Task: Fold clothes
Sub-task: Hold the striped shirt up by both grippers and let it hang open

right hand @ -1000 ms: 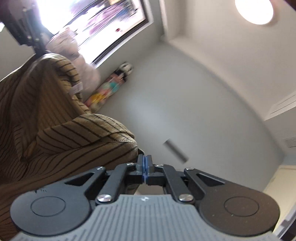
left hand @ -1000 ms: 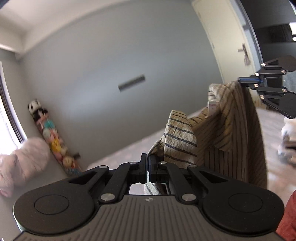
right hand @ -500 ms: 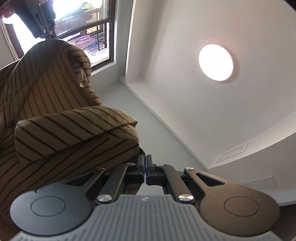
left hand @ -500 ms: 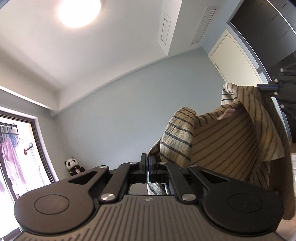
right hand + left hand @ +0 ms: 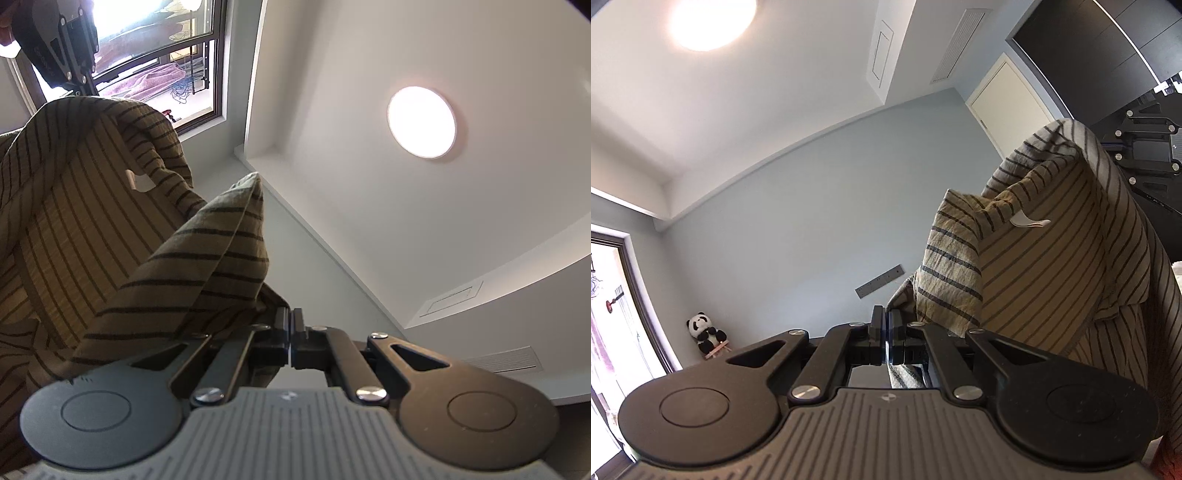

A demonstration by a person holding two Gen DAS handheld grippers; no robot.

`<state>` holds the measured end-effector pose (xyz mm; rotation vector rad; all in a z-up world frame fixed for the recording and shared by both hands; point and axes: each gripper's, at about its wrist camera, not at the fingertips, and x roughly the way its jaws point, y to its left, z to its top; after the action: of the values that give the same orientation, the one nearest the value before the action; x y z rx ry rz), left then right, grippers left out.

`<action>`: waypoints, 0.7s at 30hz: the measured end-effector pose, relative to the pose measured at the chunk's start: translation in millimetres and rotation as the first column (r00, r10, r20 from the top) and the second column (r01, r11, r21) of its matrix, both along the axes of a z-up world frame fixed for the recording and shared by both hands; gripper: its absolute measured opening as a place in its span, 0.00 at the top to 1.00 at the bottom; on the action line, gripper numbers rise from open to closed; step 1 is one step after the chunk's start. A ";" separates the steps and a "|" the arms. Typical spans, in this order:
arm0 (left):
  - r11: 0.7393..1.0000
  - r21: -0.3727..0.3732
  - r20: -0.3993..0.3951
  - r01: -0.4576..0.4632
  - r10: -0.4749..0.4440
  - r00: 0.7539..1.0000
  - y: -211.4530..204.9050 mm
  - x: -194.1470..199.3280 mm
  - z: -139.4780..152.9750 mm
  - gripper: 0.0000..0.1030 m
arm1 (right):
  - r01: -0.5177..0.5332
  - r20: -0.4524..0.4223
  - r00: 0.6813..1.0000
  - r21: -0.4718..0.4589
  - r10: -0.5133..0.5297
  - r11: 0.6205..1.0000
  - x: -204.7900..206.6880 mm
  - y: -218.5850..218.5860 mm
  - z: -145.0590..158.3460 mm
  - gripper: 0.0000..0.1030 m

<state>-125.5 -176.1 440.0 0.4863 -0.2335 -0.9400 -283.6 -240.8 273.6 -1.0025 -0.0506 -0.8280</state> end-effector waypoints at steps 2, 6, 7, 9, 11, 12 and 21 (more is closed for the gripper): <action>1.000 -0.003 0.001 0.005 -0.005 1.000 -3.2 -0.3 3.3 1.00 | 0.004 0.000 1.000 0.001 -0.004 1.000 -1.3 0.7 0.8 0.99; 1.000 -0.019 0.008 0.014 -0.014 1.000 2.4 -0.7 9.3 1.00 | 0.004 0.014 1.000 0.006 -0.004 1.000 15.9 7.5 6.7 0.99; 0.999 -0.026 0.012 0.017 -0.017 1.000 6.9 -1.7 12.0 1.00 | 0.001 0.021 1.000 0.008 -0.001 1.000 15.9 7.8 10.1 0.99; 0.999 -0.039 0.023 0.025 -0.025 0.999 15.7 -5.1 17.3 1.00 | 0.003 0.034 0.999 -0.003 -0.003 1.000 14.1 9.0 13.7 0.99; 0.998 -0.049 0.034 0.034 -0.032 0.999 20.7 -9.6 21.9 1.00 | 0.001 0.049 0.999 -0.006 -0.001 1.000 11.1 10.1 15.1 0.99; 0.998 -0.054 0.040 0.038 -0.036 0.999 23.2 -11.9 24.2 1.00 | -0.004 0.056 0.998 -0.002 0.004 1.000 10.3 10.7 16.9 0.99; 0.993 -0.091 0.062 0.069 -0.064 0.996 33.7 -27.2 23.0 1.00 | -0.012 0.071 0.997 -0.025 0.014 1.000 7.4 8.6 18.7 0.99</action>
<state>-152.7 -142.4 463.0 0.4228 -0.3472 -0.9759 -276.3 -232.2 292.3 -0.9946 -0.1278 -0.8530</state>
